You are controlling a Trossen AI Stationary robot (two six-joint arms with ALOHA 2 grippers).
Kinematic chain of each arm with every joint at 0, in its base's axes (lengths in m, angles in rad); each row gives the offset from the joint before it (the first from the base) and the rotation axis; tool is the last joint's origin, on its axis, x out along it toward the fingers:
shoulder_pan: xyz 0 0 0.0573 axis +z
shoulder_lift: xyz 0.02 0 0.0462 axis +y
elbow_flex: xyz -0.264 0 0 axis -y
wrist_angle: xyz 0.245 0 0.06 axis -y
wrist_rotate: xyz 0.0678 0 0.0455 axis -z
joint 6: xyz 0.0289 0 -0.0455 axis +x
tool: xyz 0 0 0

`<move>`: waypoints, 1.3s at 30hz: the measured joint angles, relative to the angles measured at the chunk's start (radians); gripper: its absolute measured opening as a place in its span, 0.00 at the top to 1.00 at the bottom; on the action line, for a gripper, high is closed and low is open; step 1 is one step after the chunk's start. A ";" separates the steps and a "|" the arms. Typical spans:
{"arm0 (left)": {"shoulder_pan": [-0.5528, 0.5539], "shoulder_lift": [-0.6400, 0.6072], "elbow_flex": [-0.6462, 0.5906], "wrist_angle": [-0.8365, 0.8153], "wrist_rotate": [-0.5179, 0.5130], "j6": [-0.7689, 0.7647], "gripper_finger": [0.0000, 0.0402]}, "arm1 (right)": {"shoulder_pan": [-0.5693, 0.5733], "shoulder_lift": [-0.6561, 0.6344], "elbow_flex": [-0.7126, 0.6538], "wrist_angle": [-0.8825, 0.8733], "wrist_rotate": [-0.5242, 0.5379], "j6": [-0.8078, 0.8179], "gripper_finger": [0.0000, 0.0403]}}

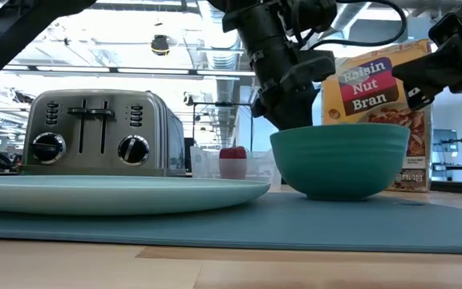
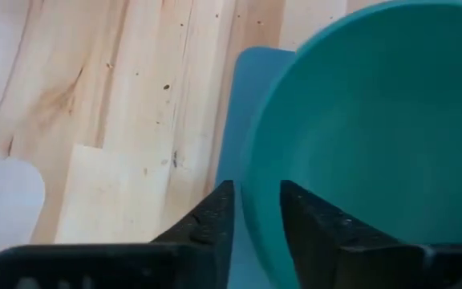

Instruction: Arrange a breakfast setting

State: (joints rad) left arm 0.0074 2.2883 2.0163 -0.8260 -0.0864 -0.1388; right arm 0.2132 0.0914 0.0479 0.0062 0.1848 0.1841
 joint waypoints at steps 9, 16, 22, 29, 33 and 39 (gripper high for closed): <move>-0.030 -0.014 0.146 -0.171 -0.032 0.046 0.71 | 0.000 0.000 0.001 0.032 0.000 0.025 0.76; -0.105 -0.123 0.039 -0.115 -0.080 0.272 0.71 | 0.000 0.000 0.097 -0.053 0.046 -0.053 0.48; -0.115 -0.306 -0.268 0.133 -0.025 0.304 0.71 | 0.000 0.000 0.251 -0.179 0.163 -0.081 0.28; -0.113 -0.562 -0.699 0.553 -0.038 0.222 0.70 | 0.000 0.000 0.453 -0.352 0.336 -0.077 0.24; -0.126 -0.676 -0.887 0.736 -0.071 0.149 0.70 | 0.000 0.003 0.563 -0.479 0.457 -0.076 0.24; -0.145 -0.760 -1.024 0.852 -0.157 0.096 0.70 | 0.000 0.016 0.684 -0.542 0.480 -0.064 0.24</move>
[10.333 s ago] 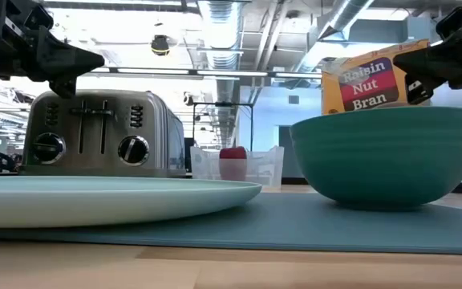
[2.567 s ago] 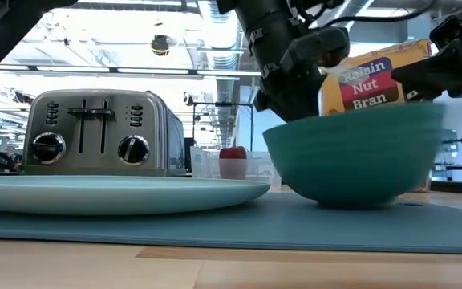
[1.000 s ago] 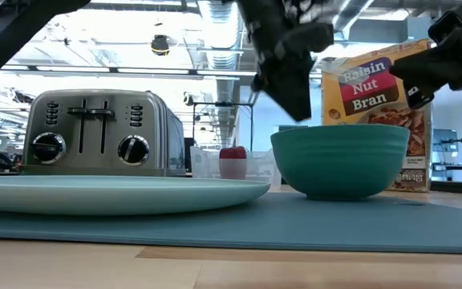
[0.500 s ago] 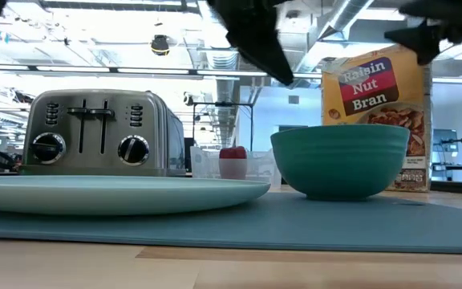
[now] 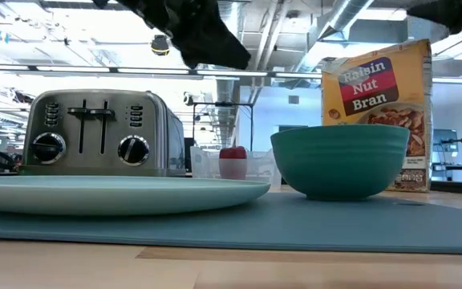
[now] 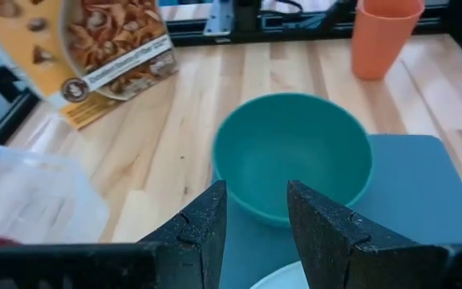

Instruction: Arrange a breakfast setting

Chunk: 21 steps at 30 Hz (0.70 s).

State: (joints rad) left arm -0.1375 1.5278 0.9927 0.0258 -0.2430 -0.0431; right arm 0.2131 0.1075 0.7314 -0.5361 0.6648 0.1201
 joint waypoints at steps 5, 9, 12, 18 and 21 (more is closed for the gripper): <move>0.001 -0.002 -0.009 -0.009 -0.033 0.002 0.70 | 0.000 0.009 0.084 -0.040 0.083 -0.052 0.24; 0.000 -0.001 -0.009 -0.009 -0.035 0.026 0.70 | 0.000 0.018 0.141 -0.156 0.286 -0.086 0.24; 0.000 -0.001 -0.009 -0.010 -0.034 0.031 0.70 | 0.000 0.018 0.155 -0.266 0.331 -0.017 0.24; 0.001 -0.001 -0.009 -0.019 -0.034 0.039 0.70 | 0.000 0.019 0.155 -0.477 0.328 0.139 0.24; 0.001 -0.001 -0.009 -0.017 -0.034 0.046 0.70 | 0.000 0.019 0.154 -0.587 0.301 0.241 0.24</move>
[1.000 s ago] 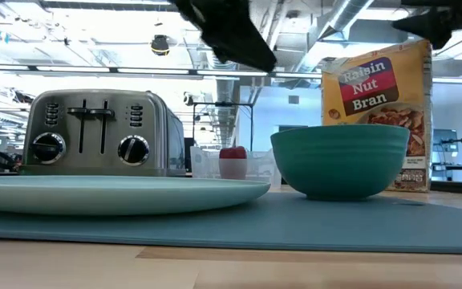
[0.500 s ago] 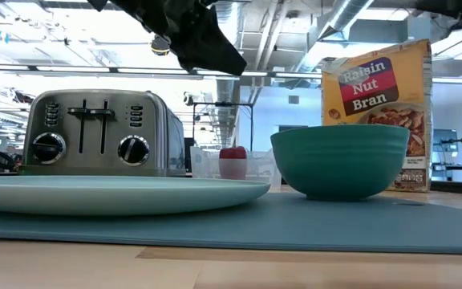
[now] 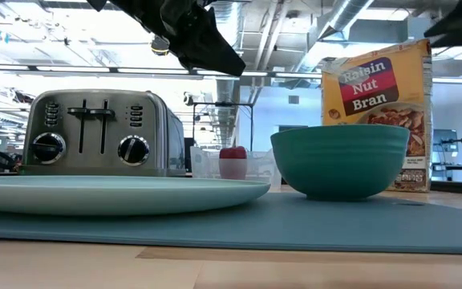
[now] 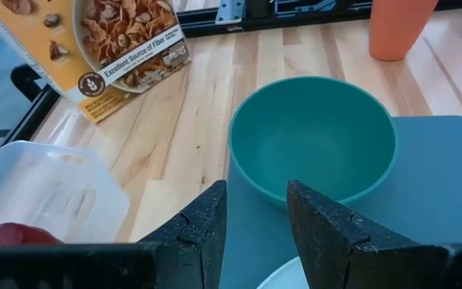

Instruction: Arrange a breakfast setting

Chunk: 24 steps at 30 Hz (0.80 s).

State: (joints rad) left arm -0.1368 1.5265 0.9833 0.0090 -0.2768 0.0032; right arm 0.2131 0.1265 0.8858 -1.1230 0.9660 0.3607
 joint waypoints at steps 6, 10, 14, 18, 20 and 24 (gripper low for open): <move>0.000 0.001 0.000 0.001 0.000 0.010 0.70 | 0.000 0.000 -0.050 -0.033 -0.071 0.030 0.24; 0.001 0.001 0.000 0.001 0.000 0.011 0.70 | 0.000 0.000 -0.073 -0.021 -0.051 0.024 0.24; 0.001 0.001 0.000 0.002 0.000 0.011 0.70 | -0.002 0.000 -0.072 -0.029 -0.024 0.037 0.24; 0.001 0.001 0.000 0.003 0.000 0.007 0.70 | -0.008 0.006 -0.072 -0.030 -0.014 0.042 0.24; 0.001 0.001 0.000 0.004 0.000 0.006 0.70 | -0.013 0.011 -0.072 -0.039 0.019 0.057 0.24; 0.001 0.001 0.000 0.007 0.001 0.004 0.70 | -0.021 0.014 -0.072 -0.040 0.035 0.059 0.24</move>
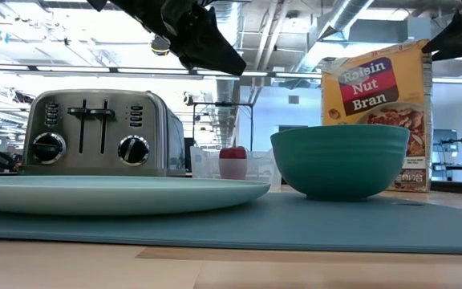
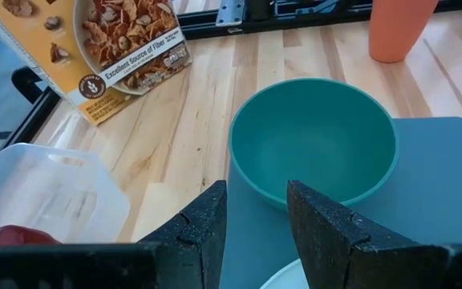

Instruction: Arrange a breakfast setting

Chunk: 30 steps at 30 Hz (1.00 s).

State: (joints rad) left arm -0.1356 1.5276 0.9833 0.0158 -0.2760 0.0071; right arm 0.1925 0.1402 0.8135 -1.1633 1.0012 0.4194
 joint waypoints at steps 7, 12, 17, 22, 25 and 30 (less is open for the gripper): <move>0.000 0.000 0.000 0.002 0.000 0.000 0.70 | 0.001 0.057 0.000 0.003 0.022 0.002 0.24; 0.000 0.000 0.000 0.002 0.000 -0.002 0.70 | 0.000 0.136 0.000 0.004 0.065 0.003 0.24; 0.000 0.000 0.000 0.002 0.000 -0.003 0.70 | -0.033 0.178 0.000 0.004 0.076 0.007 0.24; 0.000 0.000 0.000 0.002 0.007 -0.003 0.70 | -0.089 0.188 0.000 0.017 0.051 -0.011 0.24; 0.000 0.000 0.000 0.003 0.007 -0.001 0.70 | -0.117 0.193 0.000 0.038 0.011 -0.033 0.24; 0.000 0.000 0.000 0.003 0.007 -0.007 0.70 | -0.155 0.253 0.000 0.068 -0.045 -0.083 0.24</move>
State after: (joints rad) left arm -0.1356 1.5280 0.9833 0.0187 -0.2690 -0.0001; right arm 0.0374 0.3930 0.8139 -1.0950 0.9558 0.3361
